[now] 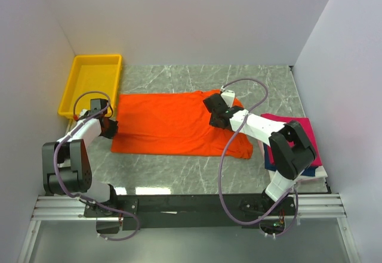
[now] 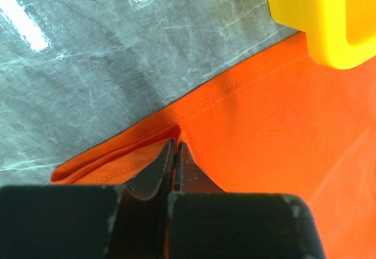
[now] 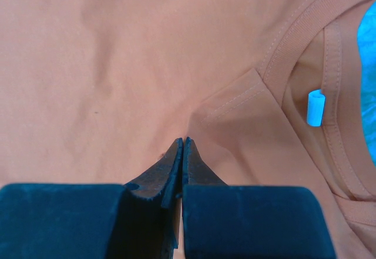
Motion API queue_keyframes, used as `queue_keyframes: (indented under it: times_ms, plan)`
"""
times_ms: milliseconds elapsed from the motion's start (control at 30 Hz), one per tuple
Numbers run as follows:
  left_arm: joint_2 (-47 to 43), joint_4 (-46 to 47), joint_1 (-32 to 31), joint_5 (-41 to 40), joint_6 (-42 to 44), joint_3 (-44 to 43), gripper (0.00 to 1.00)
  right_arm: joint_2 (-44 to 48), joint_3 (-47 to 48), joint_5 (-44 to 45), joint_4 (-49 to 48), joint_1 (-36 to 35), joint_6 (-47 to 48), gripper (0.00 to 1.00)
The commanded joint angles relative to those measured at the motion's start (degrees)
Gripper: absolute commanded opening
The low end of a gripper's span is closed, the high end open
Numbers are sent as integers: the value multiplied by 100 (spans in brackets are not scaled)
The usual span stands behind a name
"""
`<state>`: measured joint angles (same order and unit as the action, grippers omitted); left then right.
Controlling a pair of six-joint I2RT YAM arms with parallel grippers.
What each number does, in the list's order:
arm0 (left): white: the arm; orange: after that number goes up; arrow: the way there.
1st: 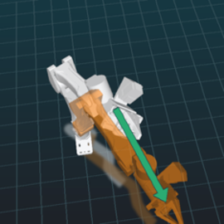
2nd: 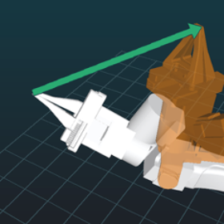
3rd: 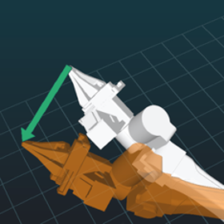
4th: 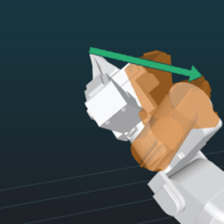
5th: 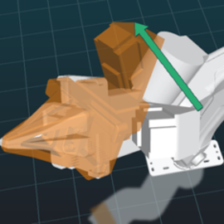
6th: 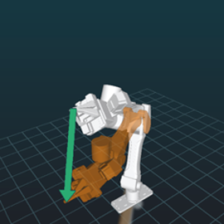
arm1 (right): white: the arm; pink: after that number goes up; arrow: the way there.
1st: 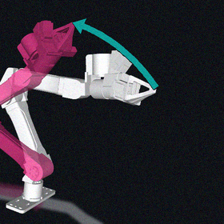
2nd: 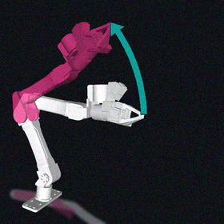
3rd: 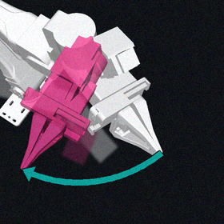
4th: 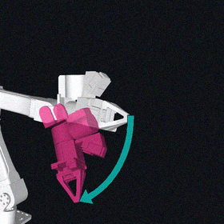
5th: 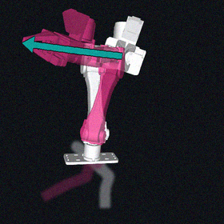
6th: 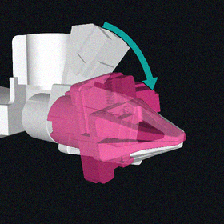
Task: Fold and stack the t-shirts
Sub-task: Fold the tshirt
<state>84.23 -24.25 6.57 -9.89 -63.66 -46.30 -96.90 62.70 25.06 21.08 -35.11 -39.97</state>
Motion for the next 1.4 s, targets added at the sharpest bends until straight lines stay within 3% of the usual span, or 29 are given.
queue_keyframes:
  times_ms: [0, 1367]
  plan:
    - [-64, 131, 38, 5, 108, -230, 1, 119, 199, 298, -69, 48, -29, 0]
    - [-319, 403, 292, 303, 134, -72, 1, 171, -20, 368, -174, 154, -99, 0]
